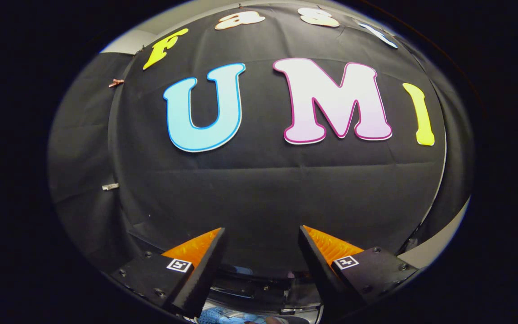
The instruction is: Put the clothes into the washing machine and then close the washing machine lid.
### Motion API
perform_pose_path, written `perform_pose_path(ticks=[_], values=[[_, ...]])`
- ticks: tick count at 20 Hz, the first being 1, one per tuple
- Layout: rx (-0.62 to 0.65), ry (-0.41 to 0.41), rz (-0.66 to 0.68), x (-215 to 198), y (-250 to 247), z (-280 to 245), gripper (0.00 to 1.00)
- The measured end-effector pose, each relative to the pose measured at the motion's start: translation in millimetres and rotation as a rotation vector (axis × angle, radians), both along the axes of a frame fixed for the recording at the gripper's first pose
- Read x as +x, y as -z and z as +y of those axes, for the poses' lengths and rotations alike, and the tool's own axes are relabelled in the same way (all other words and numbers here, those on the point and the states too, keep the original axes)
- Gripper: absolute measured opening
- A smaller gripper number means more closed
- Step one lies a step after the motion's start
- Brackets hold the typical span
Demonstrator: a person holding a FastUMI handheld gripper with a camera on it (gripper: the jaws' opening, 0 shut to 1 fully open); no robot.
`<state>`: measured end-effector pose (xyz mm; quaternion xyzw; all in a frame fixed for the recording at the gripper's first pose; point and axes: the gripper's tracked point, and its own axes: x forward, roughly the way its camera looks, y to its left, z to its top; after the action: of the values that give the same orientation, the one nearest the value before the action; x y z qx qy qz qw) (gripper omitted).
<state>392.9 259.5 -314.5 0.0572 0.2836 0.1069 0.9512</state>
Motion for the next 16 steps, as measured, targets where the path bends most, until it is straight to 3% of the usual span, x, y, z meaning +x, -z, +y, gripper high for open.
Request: perform_pose_path(ticks=[2,9,16], values=[[-0.022,-0.003,0.076,-7,15,-4,0.98],[0.008,0.006,0.094,-17,11,-4,1.00],[-0.020,0.008,0.158,-63,-2,-8,1.00]])
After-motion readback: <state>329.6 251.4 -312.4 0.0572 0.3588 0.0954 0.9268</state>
